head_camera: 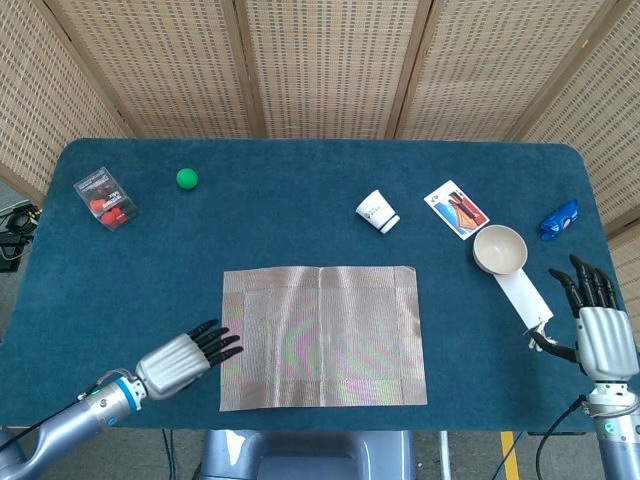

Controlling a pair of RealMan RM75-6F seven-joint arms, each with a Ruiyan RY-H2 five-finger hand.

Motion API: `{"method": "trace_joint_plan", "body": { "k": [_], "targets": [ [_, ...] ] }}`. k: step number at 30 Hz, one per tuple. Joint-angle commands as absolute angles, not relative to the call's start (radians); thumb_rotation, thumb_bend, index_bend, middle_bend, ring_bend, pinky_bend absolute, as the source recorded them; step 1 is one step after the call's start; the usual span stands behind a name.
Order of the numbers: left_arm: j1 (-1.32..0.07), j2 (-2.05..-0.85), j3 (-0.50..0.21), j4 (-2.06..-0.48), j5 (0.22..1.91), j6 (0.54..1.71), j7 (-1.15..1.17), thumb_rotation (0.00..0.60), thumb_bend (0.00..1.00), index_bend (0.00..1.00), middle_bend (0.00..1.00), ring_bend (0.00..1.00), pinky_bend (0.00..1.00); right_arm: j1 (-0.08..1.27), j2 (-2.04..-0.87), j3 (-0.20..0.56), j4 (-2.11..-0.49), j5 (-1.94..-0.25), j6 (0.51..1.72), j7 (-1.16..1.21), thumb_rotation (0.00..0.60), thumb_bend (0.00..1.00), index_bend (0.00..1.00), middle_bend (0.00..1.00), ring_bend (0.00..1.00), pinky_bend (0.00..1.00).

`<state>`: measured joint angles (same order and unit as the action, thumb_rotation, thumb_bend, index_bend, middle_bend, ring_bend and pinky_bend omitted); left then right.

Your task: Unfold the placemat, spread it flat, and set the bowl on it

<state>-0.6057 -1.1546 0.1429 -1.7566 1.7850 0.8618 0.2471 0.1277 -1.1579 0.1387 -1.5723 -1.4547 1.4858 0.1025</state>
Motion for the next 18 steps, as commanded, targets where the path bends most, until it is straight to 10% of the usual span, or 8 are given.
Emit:
{"method": "trace_joint_plan", "body": {
  "k": [1, 18],
  "targets": [
    [-0.681, -1.165, 0.128, -1.825, 1.748, 0.738, 0.309, 0.6, 1.0, 0.0, 0.0, 0.0, 0.0, 0.124, -1.153, 0.139, -1.565, -1.461, 1.495, 0.115, 0.6, 0.12, 0.18, 0.0, 0.0, 0.0],
    [-0.746, -1.285, 0.1, -1.836, 1.538, 0.567, 0.51, 0.6, 1.0, 0.0, 0.0, 0.0, 0.0, 0.118, -1.137, 0.142, -1.564, -1.467, 1.506, 0.157, 0.6, 0.12, 0.18, 0.0, 0.0, 0.0]
  ]
}}
